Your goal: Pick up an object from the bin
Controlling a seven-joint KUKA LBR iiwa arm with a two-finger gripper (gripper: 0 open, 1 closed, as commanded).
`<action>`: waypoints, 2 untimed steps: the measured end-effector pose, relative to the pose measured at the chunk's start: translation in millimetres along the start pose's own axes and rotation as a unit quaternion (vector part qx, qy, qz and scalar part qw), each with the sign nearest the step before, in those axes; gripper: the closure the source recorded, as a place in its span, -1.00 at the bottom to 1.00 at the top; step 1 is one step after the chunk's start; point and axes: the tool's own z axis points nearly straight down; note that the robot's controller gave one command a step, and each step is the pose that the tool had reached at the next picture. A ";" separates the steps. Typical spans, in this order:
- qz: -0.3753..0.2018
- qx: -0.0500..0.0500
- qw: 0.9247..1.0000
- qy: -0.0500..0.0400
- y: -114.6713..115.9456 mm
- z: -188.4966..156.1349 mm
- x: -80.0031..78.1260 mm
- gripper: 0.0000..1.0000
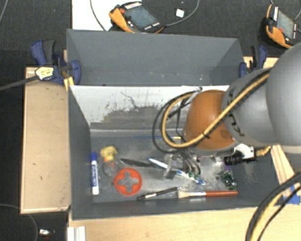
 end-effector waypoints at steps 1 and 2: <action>0.000 0.000 1.000 0.000 0.1 0.0 0.0 1.00; 0.000 0.000 1.000 0.001 -0.1 -23.0 0.8 1.00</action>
Offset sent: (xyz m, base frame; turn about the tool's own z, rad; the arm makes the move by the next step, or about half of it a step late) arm 0.0000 0.0002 0.0394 -0.0002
